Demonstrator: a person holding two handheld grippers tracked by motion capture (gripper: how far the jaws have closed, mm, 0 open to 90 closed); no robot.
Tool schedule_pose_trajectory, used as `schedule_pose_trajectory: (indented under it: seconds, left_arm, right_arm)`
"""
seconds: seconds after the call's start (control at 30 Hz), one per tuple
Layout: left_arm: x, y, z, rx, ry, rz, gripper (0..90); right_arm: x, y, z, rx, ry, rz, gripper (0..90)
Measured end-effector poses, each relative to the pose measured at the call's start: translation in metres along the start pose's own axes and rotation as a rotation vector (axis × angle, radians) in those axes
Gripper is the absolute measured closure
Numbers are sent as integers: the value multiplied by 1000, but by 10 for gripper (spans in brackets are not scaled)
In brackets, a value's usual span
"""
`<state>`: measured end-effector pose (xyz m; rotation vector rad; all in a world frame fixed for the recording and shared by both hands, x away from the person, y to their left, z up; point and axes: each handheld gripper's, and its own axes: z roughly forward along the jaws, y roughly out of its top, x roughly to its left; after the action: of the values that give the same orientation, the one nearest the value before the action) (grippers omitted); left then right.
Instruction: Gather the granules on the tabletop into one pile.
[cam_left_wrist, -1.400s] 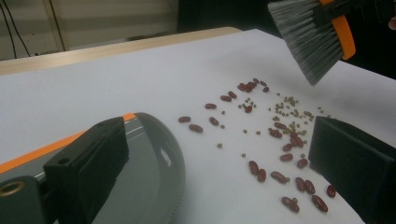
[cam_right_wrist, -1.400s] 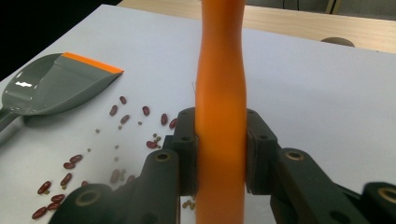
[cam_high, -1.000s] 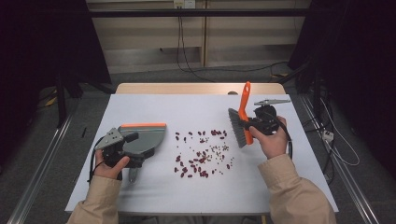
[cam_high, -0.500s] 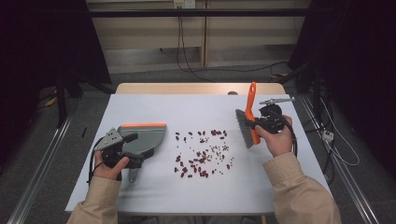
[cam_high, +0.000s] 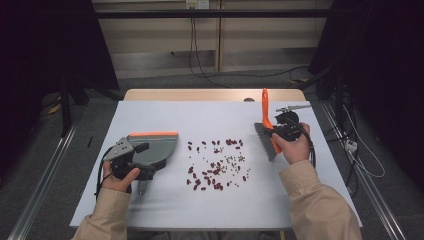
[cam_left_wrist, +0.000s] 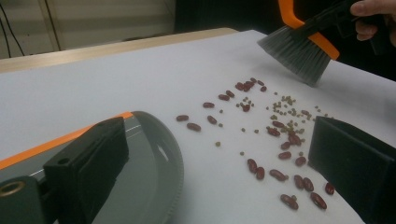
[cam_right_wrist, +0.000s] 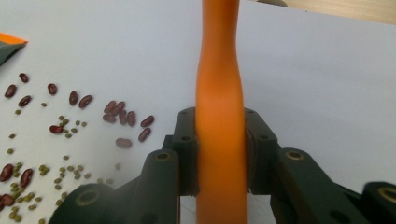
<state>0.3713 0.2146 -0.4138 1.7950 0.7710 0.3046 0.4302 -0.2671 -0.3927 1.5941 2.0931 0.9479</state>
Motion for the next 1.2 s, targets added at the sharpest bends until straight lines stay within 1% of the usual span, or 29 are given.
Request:
schedule_pose_trajectory:
  seconds: [0.1, 0.2, 0.33, 0.43, 0.5, 0.53, 0.6, 0.67, 0.7, 0.77, 0.8, 0.93, 1.0, 1.07, 1.1, 1.13, 1.17, 1.2]
  left_arm:
    - [0, -1, 0, 3, 2, 3, 47]
    - [0, -1, 1, 4, 0, -2, 48]
    - [0, -1, 0, 3, 2, -4, 47]
    - [0, -1, 0, 2, 2, -3, 47]
    - [-1, -1, 0, 0, 2, -6, 47]
    - [0, -1, 0, 2, 2, -5, 47]
    - [-1, -2, 0, 2, 2, -5, 47]
    - [-1, -1, 0, 3, -2, -4, 47]
    - [-2, -1, 0, 2, -3, -5, 47]
    - [-2, -2, 1, 3, -3, -3, 47]
    - [-2, -2, 1, 4, -3, -4, 47]
    - [-2, -2, 1, 8, -2, 0, 47]
    - [-2, -2, 1, 11, -2, 3, 47]
    - [-3, -2, 2, 15, -4, 4, 47]
    - [-3, -2, 2, 16, -5, 6, 47]
    - [-4, -2, 2, 14, -5, 6, 47]
    - [-4, -2, 3, 16, -6, 6, 47]
    - [-4, -2, 3, 17, -6, 6, 47]
  right_arm:
    - [2, 2, 7, -9, -12, -7, 709]
    - [3, 1, 15, -18, -21, -17, 706]
    - [6, 1, 25, -2, -20, -5, 701]
    - [9, 0, 30, -2, -25, -18, 697]
    - [11, 0, 31, -7, -24, -25, 697]
    - [12, 0, 31, -4, -28, -36, 695]
    - [13, 0, 30, 1, -32, -40, 686]
    - [13, -1, 29, -11, -25, -33, 648]
    - [13, -1, 28, -14, -24, -37, 628]
    - [12, -2, 26, -16, -31, -39, 568]
    - [11, -2, 24, -17, -27, -32, 559]
    - [8, -7, 16, -29, -27, -29, 516]
    - [7, -9, 12, -34, -24, -23, 515]
    - [8, -11, 8, -18, -50, -38, 514]
    - [9, -12, 7, -26, -57, -45, 515]
    - [9, -13, 6, -27, -51, -45, 535]
    - [9, -14, 7, -15, -38, -50, 547]
    - [10, -15, 8, -4, -33, -55, 582]
